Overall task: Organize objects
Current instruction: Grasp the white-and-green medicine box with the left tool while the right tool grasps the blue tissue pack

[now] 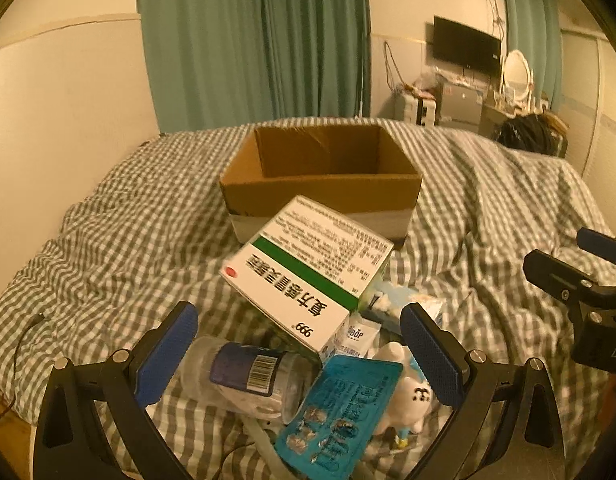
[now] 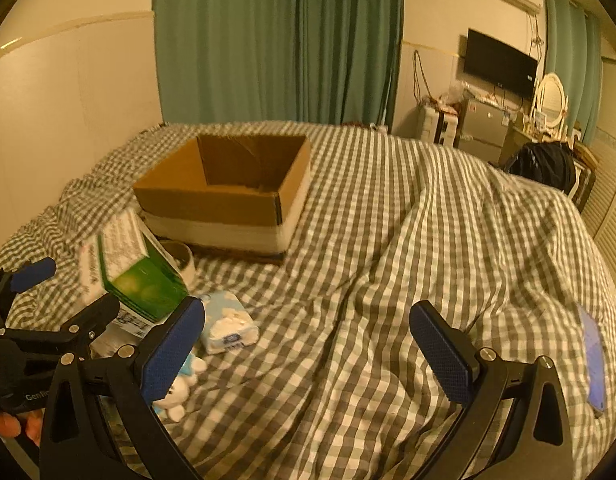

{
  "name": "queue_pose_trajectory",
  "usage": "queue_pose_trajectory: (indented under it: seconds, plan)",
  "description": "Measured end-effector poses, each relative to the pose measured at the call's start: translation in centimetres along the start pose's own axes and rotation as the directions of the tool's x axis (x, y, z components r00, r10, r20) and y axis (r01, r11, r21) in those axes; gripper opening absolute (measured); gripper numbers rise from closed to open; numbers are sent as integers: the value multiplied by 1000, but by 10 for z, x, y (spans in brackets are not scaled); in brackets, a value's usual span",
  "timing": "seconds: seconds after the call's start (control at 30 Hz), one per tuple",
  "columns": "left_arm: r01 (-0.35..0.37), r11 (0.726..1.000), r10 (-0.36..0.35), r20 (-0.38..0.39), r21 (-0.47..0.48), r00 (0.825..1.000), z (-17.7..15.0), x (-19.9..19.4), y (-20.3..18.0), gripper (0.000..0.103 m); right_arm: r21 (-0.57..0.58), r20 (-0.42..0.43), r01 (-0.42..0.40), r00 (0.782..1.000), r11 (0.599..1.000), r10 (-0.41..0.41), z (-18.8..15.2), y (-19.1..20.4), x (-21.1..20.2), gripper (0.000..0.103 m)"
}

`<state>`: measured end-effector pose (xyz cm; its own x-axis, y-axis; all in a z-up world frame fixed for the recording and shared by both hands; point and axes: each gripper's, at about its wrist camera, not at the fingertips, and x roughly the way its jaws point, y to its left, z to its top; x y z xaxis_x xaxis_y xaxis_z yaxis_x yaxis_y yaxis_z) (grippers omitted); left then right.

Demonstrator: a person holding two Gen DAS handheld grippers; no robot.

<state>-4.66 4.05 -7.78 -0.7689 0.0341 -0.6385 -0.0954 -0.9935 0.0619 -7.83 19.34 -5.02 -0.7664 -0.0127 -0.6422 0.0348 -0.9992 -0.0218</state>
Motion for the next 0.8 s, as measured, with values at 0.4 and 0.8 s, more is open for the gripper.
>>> queue_pose_trajectory:
  seconds: [0.4, 0.8]
  plan:
    - [80, 977, -89, 36, 199, 995, 4, 38, 10, 103, -33, -148, -142, 980, 989, 136, -7, 17, 55, 103]
    - [93, 967, -90, -19, 237, 996, 3, 72, 11, 87, -38, -335, -289, 906, 957, 260, -16, 56, 116, 64]
